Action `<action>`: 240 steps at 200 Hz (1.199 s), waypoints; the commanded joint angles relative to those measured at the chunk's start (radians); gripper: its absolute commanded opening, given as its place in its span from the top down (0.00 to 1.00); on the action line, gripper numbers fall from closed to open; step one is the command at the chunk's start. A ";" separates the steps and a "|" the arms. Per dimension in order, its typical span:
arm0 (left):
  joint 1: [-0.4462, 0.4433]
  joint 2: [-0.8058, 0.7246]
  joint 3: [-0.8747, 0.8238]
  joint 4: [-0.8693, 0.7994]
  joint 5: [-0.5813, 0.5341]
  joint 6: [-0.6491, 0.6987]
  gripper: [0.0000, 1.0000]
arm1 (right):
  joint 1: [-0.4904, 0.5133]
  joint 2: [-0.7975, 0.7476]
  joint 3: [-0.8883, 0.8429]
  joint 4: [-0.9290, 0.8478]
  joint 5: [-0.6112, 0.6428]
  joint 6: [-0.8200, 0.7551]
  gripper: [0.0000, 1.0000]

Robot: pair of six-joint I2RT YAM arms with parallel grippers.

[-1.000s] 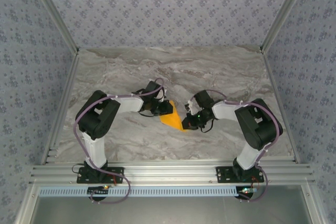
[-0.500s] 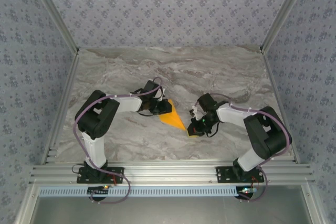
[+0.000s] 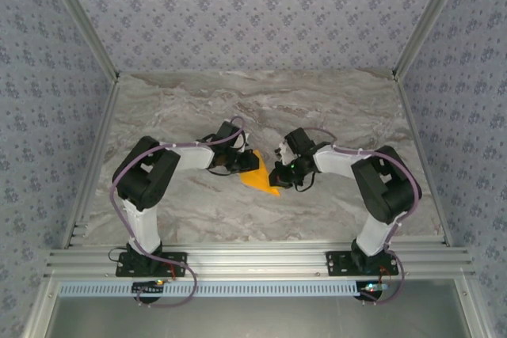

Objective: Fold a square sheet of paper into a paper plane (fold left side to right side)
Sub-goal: Fourth fold the wing at the center of the table.

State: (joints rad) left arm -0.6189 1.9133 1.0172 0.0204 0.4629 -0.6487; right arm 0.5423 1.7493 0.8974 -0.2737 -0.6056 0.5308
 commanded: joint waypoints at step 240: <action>0.013 -0.142 0.012 -0.061 -0.005 -0.010 0.68 | -0.037 -0.235 -0.080 -0.012 0.023 -0.052 0.90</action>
State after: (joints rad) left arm -0.6212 1.8832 1.0233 -0.0174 0.4522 -0.6529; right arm 0.5175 1.5829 0.7731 -0.3126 -0.5648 0.5068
